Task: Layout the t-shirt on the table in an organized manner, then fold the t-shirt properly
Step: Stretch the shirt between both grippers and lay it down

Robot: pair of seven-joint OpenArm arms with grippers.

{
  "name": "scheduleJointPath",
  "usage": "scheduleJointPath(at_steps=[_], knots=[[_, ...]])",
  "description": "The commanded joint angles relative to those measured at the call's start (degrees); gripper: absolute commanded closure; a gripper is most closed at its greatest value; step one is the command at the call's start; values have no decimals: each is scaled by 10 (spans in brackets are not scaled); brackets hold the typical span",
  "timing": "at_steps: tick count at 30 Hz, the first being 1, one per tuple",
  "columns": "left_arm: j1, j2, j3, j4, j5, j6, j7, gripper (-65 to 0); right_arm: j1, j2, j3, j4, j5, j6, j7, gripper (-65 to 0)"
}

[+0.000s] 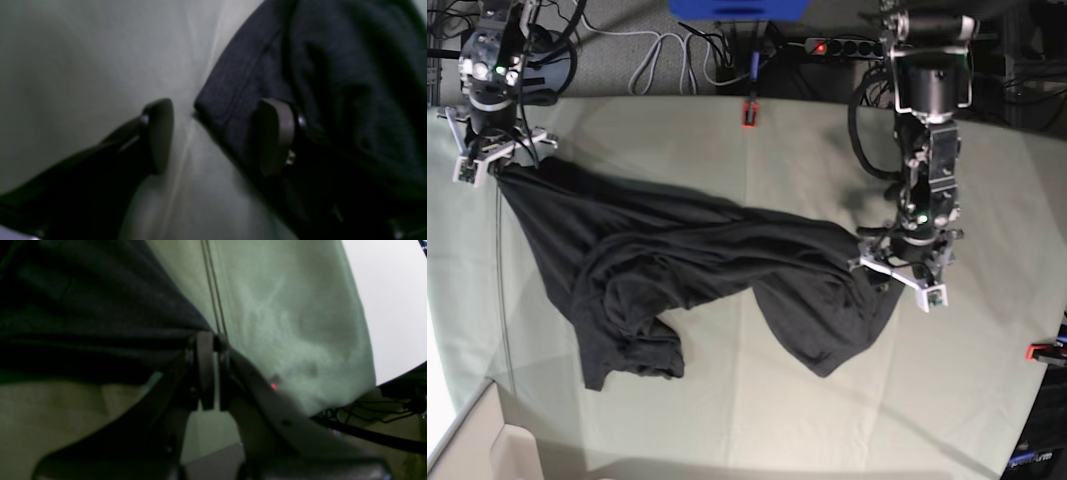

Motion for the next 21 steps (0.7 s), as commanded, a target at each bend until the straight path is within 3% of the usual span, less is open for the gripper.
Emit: scheduleJointPath(at_steps=[1, 3, 6, 9, 15, 21], knots=[[-17, -4, 0, -4, 1, -1, -24, -360, 2, 5, 3, 9, -3, 0, 13, 0], [-19, -6, 0, -18, 1, -1, -35, -263, 2, 6, 3, 9, -4, 0, 13, 0], [-12, -6, -5, 5, 1, 4, -33, 0, 6, 6, 3, 2, -4, 0, 13, 0], [27, -5, -21, 107, 0, 5, -4, -48, 13, 8, 3, -17, -4, 0, 13, 0], [101, -1, -103, 343, 0, 5, 97, -2, 30, 9, 3, -34, -4, 0, 13, 0], [137, -6, -219, 434, 0, -1, 154, -2, 37, 6, 3, -35, -4, 0, 13, 0]])
